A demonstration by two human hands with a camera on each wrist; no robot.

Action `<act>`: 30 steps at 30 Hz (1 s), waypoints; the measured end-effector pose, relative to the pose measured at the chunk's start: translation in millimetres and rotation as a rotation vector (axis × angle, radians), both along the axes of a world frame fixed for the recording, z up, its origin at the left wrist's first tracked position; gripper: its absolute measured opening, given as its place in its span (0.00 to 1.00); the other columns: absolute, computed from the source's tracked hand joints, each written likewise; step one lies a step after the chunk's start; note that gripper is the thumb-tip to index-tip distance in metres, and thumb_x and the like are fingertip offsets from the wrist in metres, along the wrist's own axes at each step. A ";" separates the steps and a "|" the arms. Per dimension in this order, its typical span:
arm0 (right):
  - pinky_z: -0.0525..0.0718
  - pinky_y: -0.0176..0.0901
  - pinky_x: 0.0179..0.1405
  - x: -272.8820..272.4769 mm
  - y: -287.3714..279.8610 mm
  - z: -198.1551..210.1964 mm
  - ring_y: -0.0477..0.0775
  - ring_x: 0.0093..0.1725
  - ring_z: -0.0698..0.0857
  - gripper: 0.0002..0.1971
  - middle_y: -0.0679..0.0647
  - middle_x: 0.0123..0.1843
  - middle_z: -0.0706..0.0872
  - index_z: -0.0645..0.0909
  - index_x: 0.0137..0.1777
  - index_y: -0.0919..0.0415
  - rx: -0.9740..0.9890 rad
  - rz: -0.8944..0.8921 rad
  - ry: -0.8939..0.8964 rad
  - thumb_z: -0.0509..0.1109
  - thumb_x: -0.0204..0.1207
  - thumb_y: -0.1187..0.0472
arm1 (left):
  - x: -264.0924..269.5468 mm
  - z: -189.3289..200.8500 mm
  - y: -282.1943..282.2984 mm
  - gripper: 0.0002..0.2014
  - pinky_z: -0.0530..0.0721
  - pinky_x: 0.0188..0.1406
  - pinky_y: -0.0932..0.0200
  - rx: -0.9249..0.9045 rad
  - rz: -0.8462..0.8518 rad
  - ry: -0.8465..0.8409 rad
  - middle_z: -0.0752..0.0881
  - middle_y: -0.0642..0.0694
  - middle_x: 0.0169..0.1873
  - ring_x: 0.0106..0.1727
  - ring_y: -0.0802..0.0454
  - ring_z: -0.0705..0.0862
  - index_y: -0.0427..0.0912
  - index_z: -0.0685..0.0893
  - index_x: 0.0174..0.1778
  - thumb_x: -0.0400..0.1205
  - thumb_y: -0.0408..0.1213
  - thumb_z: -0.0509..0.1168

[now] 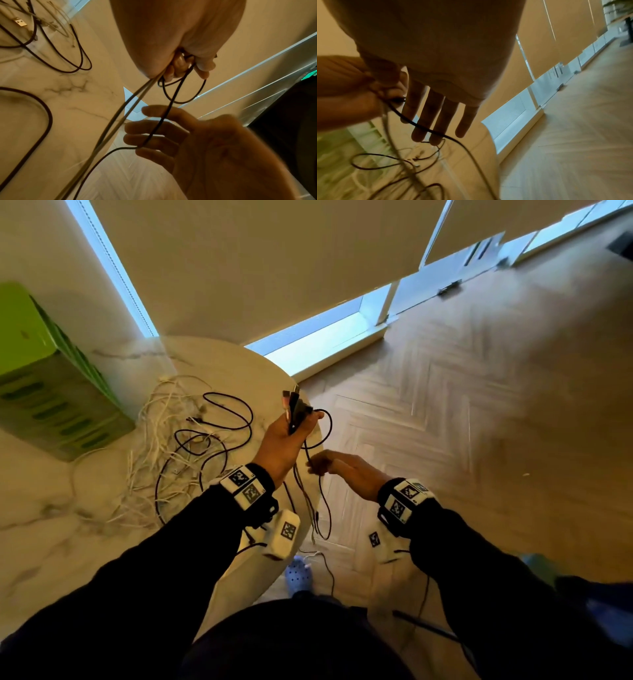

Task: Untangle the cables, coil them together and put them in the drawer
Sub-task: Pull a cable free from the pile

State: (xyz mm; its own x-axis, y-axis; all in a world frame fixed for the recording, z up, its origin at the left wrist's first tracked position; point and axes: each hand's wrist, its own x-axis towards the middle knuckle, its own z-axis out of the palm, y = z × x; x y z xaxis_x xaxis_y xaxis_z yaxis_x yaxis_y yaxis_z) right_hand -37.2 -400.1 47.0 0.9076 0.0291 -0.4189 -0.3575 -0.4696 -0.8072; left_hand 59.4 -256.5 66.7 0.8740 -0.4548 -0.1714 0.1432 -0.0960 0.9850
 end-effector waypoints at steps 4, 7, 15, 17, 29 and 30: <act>0.82 0.43 0.52 4.2 12.8 12.4 0.49 0.46 0.85 0.16 0.53 0.45 0.87 0.79 0.52 0.56 -0.146 0.070 -0.162 0.53 0.91 0.49 | 10.9 -0.9 2.2 0.14 0.76 0.45 0.64 -0.006 0.019 -0.014 0.85 0.64 0.33 0.34 0.73 0.80 0.46 0.89 0.59 0.85 0.50 0.69; 0.75 0.31 0.40 9.9 2.1 20.4 0.45 0.38 0.80 0.15 0.48 0.40 0.81 0.74 0.49 0.56 -0.295 0.057 -0.231 0.52 0.91 0.49 | 23.9 -0.1 6.7 0.07 0.75 0.49 0.59 -0.005 0.111 -0.013 0.80 0.62 0.25 0.32 0.68 0.77 0.53 0.87 0.49 0.86 0.51 0.68; 0.83 0.30 0.42 16.4 -49.6 -10.3 0.50 0.47 0.88 0.13 0.61 0.58 0.83 0.77 0.63 0.64 -0.430 0.035 0.443 0.55 0.90 0.57 | 46.9 13.5 30.7 0.19 0.64 0.29 0.65 -0.428 0.162 0.245 0.71 0.53 0.30 0.29 0.56 0.60 0.43 0.85 0.49 0.93 0.48 0.53; 0.73 0.45 0.75 25.3 -40.2 -15.8 0.60 0.76 0.75 0.25 0.62 0.81 0.69 0.62 0.83 0.57 -0.532 0.134 0.421 0.58 0.88 0.55 | 48.5 13.0 34.7 0.19 0.63 0.29 0.65 -0.460 0.134 0.246 0.72 0.52 0.32 0.28 0.56 0.60 0.43 0.85 0.48 0.93 0.48 0.52; 0.78 0.47 0.49 75.6 56.8 33.7 0.53 0.45 0.79 0.13 0.56 0.47 0.82 0.80 0.53 0.64 -0.340 0.210 -0.428 0.56 0.91 0.59 | 54.6 7.0 50.6 0.19 0.78 0.33 0.65 -0.303 0.277 0.041 0.77 0.47 0.33 0.29 0.59 0.76 0.42 0.80 0.46 0.94 0.46 0.48; 0.79 0.47 0.47 76.1 59.0 36.0 0.53 0.43 0.79 0.13 0.54 0.46 0.81 0.78 0.52 0.64 -0.317 0.196 -0.412 0.55 0.91 0.59 | 55.5 5.2 52.2 0.19 0.79 0.34 0.65 -0.300 0.300 0.035 0.78 0.48 0.35 0.31 0.59 0.77 0.43 0.80 0.47 0.94 0.46 0.48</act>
